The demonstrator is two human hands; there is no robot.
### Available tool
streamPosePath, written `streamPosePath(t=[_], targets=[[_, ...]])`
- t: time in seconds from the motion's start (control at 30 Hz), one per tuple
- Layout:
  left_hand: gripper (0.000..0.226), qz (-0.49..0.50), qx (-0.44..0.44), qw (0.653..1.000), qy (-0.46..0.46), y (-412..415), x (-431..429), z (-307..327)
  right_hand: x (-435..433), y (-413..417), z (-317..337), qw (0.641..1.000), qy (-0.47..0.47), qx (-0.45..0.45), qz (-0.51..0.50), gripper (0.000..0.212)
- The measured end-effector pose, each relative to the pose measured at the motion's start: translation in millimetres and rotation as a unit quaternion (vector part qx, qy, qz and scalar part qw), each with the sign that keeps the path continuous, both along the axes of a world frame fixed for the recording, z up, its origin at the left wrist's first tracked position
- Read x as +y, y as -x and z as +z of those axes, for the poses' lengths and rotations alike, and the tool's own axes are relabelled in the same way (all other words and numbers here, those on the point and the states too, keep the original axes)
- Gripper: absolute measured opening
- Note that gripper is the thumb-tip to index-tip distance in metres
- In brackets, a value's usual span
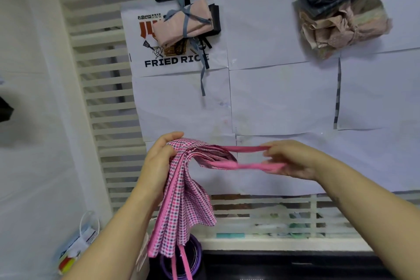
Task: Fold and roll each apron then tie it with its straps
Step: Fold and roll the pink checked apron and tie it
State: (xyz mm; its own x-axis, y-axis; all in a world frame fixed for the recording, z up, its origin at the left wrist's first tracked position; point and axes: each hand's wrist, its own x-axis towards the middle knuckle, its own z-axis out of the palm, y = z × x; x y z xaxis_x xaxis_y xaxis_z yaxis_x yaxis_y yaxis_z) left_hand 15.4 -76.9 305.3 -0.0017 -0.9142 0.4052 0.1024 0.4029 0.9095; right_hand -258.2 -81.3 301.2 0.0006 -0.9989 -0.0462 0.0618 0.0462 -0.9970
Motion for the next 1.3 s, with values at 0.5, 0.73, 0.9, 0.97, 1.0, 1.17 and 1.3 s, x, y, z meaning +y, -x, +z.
streamPosePath(t=[0.5,0.73,0.9,0.97,1.0,1.17,1.3], targets=[[0.036,-0.015,-0.072,0.997,-0.009,13.2,0.5,-4.7,32.0,-67.6,-6.2,0.871,0.285,0.4,0.01,0.088],[0.034,-0.043,-0.083,0.996,-0.014,27.4,6.3,1.7,20.2,-109.9,-25.9,0.879,0.328,0.343,-0.045,0.089],[0.033,-0.027,-0.119,0.992,-0.014,22.6,6.1,5.2,15.0,-100.9,-11.7,0.928,0.276,0.248,0.025,0.079],[0.033,-0.021,-0.133,0.991,-0.013,20.5,6.2,6.0,15.2,-95.8,-8.6,0.924,0.283,0.257,0.013,0.073],[0.032,-0.023,-0.133,0.991,-0.014,21.3,6.7,6.2,16.4,-95.9,-8.3,0.917,0.293,0.271,0.008,0.071],[0.03,-0.046,-0.128,0.991,0.0,33.6,9.4,9.0,10.1,-103.0,-15.4,0.884,0.344,0.309,-0.067,0.064],[0.031,-0.068,-0.122,0.99,0.013,34.9,8.5,11.1,4.2,-95.3,-16.9,0.871,0.343,0.331,-0.116,0.034]])
